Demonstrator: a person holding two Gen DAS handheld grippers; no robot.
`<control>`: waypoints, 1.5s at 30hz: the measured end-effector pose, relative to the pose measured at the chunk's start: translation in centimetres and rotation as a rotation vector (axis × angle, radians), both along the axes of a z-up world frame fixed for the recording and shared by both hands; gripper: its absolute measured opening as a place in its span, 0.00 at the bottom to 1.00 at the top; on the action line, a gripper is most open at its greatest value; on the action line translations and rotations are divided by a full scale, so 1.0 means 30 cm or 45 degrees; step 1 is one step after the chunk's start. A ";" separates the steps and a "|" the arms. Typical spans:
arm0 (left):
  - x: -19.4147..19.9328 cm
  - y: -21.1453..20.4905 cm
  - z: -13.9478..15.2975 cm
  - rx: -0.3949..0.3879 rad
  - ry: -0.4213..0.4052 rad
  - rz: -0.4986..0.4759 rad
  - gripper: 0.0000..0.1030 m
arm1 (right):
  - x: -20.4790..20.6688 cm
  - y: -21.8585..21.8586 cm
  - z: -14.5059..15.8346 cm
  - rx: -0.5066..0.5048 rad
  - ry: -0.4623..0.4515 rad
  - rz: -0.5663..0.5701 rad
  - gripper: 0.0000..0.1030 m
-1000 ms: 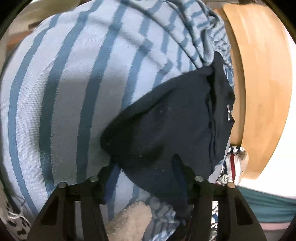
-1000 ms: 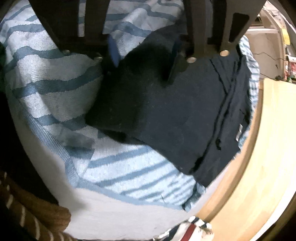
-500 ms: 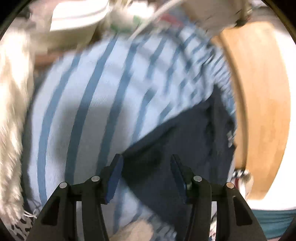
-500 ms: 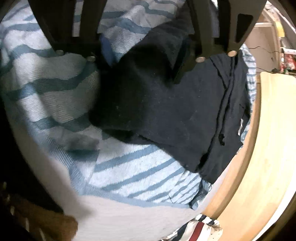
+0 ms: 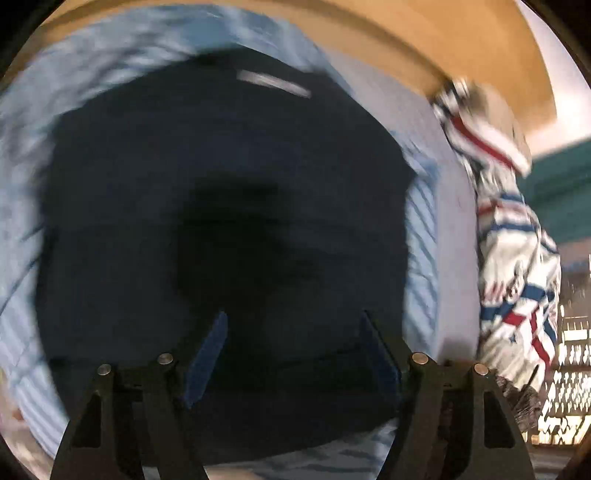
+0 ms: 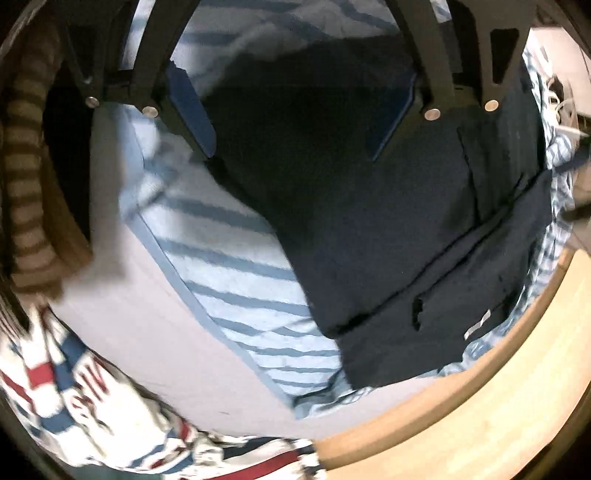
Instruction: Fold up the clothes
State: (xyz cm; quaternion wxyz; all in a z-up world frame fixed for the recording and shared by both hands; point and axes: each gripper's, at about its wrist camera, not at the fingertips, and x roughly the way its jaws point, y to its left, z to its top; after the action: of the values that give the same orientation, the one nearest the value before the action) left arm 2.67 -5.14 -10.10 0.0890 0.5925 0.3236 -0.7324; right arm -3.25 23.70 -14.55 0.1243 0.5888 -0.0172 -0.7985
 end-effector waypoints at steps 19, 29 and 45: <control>-0.694 0.435 -0.365 -0.103 -0.303 -0.159 0.72 | -0.177 0.138 -0.207 -0.222 -0.445 -0.068 0.73; -0.742 0.512 -0.418 -0.241 -0.345 -0.311 0.73 | -0.157 0.115 -0.225 -0.198 -0.421 -0.100 0.75; -0.598 0.358 -0.317 -0.035 -0.081 -0.226 0.14 | -0.097 -0.042 -0.069 -0.157 -0.218 0.175 0.15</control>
State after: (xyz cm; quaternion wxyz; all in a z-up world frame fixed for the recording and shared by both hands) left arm -15.26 5.60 -19.61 0.0423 0.6404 0.2567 -0.7226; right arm -6.17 22.44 -16.62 0.2128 0.6458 -0.0363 -0.7323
